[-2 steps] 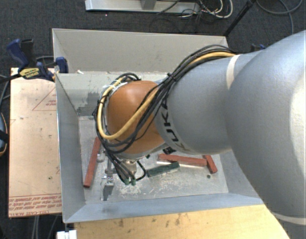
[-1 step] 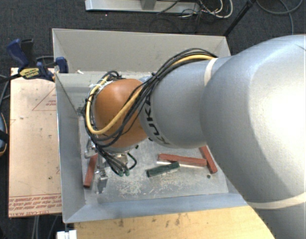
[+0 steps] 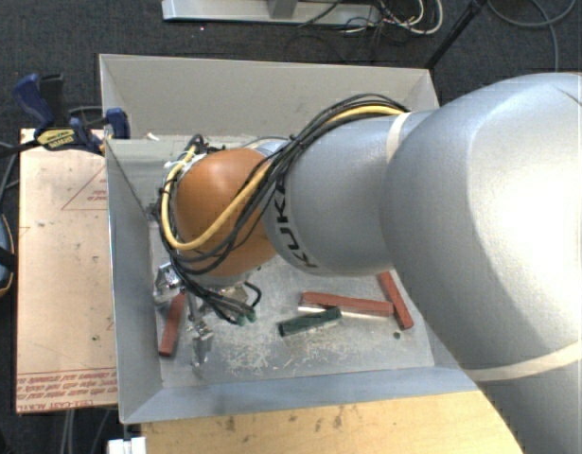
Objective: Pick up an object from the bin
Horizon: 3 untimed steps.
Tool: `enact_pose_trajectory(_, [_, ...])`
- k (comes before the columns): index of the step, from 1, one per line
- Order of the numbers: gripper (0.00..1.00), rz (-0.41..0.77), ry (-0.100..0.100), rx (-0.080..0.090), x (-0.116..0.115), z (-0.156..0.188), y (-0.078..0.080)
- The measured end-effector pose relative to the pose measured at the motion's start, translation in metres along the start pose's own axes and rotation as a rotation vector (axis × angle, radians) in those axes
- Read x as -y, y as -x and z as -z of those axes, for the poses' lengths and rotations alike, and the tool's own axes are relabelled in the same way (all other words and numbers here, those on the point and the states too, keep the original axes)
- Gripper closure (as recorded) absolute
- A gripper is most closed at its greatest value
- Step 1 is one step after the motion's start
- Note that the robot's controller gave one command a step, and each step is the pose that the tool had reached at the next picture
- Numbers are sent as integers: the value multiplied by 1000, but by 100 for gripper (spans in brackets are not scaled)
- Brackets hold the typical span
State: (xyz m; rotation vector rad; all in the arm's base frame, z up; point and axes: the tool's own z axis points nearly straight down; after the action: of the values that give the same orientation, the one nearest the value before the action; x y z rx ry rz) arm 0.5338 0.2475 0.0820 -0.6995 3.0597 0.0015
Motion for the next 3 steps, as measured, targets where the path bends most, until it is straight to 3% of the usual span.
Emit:
enact_pose_trajectory(1, [0, 50, 2, 0, 1, 19, -1])
enact_pose_trajectory(2, [0, 235, -5, 2, 3, -6, 8])
enact_pose_trajectory(3, [100, 240, -7, -17, 4, -10, 5])
